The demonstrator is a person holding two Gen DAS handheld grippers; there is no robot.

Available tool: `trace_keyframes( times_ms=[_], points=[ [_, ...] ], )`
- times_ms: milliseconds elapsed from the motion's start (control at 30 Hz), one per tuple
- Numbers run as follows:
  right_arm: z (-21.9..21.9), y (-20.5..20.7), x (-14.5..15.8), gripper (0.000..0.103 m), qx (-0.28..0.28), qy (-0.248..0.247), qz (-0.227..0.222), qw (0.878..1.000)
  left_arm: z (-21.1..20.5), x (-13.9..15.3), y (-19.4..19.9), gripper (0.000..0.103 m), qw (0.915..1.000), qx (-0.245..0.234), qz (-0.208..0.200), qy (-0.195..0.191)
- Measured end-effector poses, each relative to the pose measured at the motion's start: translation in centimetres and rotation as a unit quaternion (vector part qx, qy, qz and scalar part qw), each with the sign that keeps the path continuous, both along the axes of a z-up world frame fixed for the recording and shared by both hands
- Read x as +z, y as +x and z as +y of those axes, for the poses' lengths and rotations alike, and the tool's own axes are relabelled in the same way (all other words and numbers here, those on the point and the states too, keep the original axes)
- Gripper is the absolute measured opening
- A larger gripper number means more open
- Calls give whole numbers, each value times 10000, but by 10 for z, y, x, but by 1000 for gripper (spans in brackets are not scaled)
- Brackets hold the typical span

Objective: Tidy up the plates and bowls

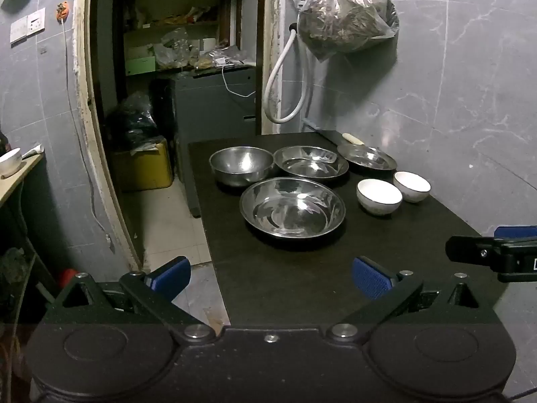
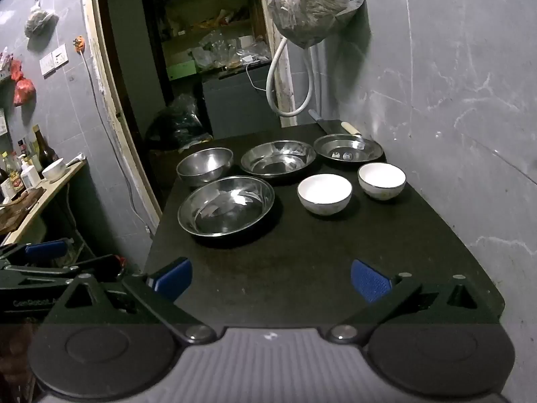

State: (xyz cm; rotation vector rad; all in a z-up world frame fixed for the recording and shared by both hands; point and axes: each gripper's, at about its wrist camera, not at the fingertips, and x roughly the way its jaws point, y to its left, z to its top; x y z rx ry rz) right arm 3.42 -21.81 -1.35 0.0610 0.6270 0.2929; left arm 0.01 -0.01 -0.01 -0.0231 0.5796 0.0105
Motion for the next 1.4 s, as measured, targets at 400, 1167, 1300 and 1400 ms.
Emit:
trace_keyframes(
  times_ms=[400,1167,1300,1400],
  points=[
    [0,-2,-3,103,9,3,-42,10000,-3,-1,1,102,10000,-5,-46,-35],
    [7,1,-4,103,18,-35,6,10000,6,-2,-2,102,10000,-33,-7,-47],
    [6,1,-3,103,19,-34,13,10000,7,-2,-1,102,10000,-35,3,-47],
    [7,1,-3,103,21,-36,13,10000,7,-4,-1,102,10000,-35,8,-50]
  ],
)
